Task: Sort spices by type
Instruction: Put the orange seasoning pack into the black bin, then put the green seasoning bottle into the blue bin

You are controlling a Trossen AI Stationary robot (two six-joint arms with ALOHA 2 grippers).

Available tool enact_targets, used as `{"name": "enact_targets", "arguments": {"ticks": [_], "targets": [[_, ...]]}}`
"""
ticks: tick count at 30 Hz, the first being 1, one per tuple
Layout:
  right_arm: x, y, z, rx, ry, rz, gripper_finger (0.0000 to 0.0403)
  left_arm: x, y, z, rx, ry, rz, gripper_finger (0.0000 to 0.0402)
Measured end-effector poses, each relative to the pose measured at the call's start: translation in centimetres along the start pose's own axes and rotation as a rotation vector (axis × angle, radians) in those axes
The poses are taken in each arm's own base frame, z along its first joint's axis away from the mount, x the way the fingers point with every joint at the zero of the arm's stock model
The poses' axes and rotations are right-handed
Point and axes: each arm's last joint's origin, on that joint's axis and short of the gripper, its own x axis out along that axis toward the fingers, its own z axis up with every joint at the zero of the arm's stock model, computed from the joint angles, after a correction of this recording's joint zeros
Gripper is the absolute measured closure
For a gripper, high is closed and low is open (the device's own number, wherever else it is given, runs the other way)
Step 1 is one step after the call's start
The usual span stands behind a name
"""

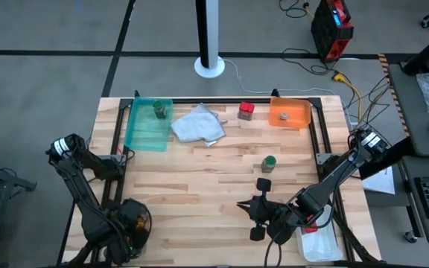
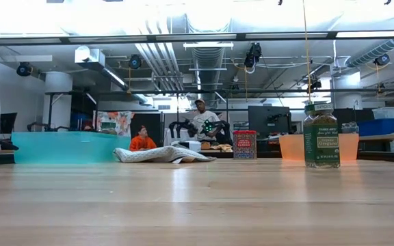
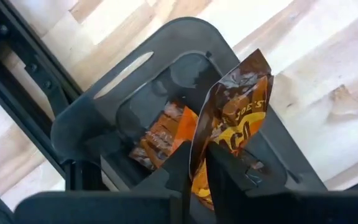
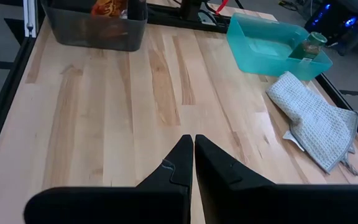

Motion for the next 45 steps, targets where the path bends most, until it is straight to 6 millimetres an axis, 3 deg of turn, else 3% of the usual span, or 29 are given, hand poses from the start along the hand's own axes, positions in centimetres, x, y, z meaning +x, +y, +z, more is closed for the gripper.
{"name": "enact_targets", "arguments": {"ticks": [17, 35, 39, 45], "targets": [[0.0, 0.0, 0.0, -0.001, 0.001, -0.001, 0.0394, -0.1, 0.5, -0.2, -0.03, 0.09, 0.08, 0.0357], [0.0, 0.0, -0.1, -0.002, 0.005, -0.002, 0.0394, -3.1, 1.2, 0.5, -0.021, 0.027, 0.149, 0.0247], [0.0, 0.0, -0.1, -0.007, 0.005, -0.002, 0.0394, -4.4, 0.4, 0.9, 0.046, -0.141, -0.008, 0.0245], [0.5, -0.6, 0.1, -0.007, 0.007, -0.027, 0.0394, -7.1, -2.4, 2.5, 0.249, -0.675, -0.322, 0.0251]]}}
